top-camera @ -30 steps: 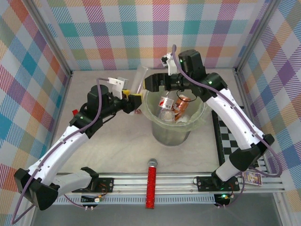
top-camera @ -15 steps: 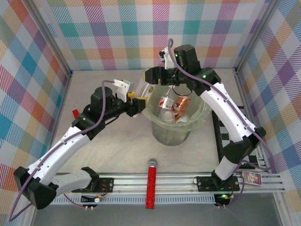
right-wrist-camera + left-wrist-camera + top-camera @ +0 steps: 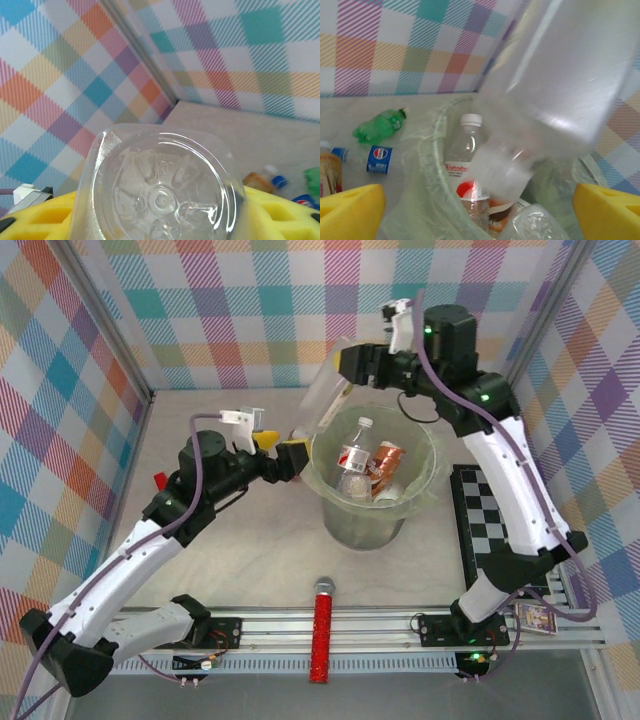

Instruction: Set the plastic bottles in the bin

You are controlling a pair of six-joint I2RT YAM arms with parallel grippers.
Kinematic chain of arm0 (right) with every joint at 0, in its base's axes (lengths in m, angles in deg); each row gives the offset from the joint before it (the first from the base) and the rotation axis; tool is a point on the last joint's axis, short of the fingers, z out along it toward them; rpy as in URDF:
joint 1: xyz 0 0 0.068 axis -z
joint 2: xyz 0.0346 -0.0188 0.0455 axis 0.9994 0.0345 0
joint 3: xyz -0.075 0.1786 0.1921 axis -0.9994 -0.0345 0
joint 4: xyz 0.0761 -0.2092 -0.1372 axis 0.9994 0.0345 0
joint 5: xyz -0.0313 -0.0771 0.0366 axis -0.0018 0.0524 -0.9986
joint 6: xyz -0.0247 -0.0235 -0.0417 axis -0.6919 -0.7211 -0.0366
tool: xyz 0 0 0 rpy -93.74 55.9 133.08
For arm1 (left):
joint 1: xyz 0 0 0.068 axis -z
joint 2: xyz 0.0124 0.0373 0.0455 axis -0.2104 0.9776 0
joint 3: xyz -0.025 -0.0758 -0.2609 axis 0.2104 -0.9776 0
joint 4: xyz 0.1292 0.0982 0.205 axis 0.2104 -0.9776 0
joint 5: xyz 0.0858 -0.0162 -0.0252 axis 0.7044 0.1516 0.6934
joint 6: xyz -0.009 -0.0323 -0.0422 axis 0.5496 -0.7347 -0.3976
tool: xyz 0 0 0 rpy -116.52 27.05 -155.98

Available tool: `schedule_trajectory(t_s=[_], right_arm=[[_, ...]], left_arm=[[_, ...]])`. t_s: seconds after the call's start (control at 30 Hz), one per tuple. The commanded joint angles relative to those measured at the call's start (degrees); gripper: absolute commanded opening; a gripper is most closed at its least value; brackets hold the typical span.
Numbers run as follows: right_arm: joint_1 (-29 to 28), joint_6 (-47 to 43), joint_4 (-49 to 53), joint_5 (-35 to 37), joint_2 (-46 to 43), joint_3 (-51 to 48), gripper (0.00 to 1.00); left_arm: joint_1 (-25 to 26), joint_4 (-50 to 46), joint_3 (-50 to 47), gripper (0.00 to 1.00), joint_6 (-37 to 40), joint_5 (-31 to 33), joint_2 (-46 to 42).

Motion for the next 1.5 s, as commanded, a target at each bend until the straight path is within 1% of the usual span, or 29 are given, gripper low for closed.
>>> schedule_trajectory(t_s=[0.0,0.1,0.2,0.37,0.47,0.67,0.8,0.93,1.13,1.33,1.4,1.47], right_arm=[[1.79,-3.99,0.28,5.69,-5.57,-3.09,0.48],[2.41,-6.76,1.19,10.3,-7.98,-6.96,0.45],[2.43,-8.57,2.62,11.61,-8.18,-8.68,0.43],[2.45,-7.26,2.01,7.1,-6.82,-12.51,0.42],[2.23,-5.9,1.54,4.3,-6.15,-15.31,0.43],[0.53,-4.59,0.88,1.79,-5.3,-20.19,0.42],[-0.88,-4.02,1.55,0.7,-4.15,-21.78,0.43],[-2.06,-3.84,1.9,2.09,-3.33,-24.13,0.43],[-4.15,-3.25,1.0,5.38,-3.23,-30.02,0.43],[-5.41,-1.09,-1.64,6.04,-4.2,-36.95,0.44],[-5.56,-1.04,-1.59,5.71,-4.96,-37.29,0.48],[-5.48,-1.39,-0.97,6.06,-6.04,-36.29,0.55]], left_arm=[[0.37,-2.16,2.7,0.92,-5.96,2.33,3.64],[0.45,-0.75,2.81,0.88,-7.8,0.26,6.34],[0.43,2.59,0.82,0.82,-10.25,-0.73,7.11],[0.44,3.86,-1.38,0.72,-12.78,-0.43,8.04],[0.55,4.87,-2.48,0.69,-14.13,-1.08,8.2],[0.58,5.38,-3.15,0.59,-14.95,-1.26,8.33],[0.81,6.93,-3.68,0.56,-15.96,-2.13,9.06],[1.15,8.16,-4.01,0.53,-16.77,-2.67,9.88],[1.28,8.52,-4.06,0.51,-17.05,-2.41,9.8],[1.33,8.92,-4.39,0.51,-17.27,-2.05,9.68],[1.32,9.05,-4.42,0.5,-17.28,-1.98,9.65],[1.34,9.01,-4.42,0.49,-17.3,-1.81,9.83]])
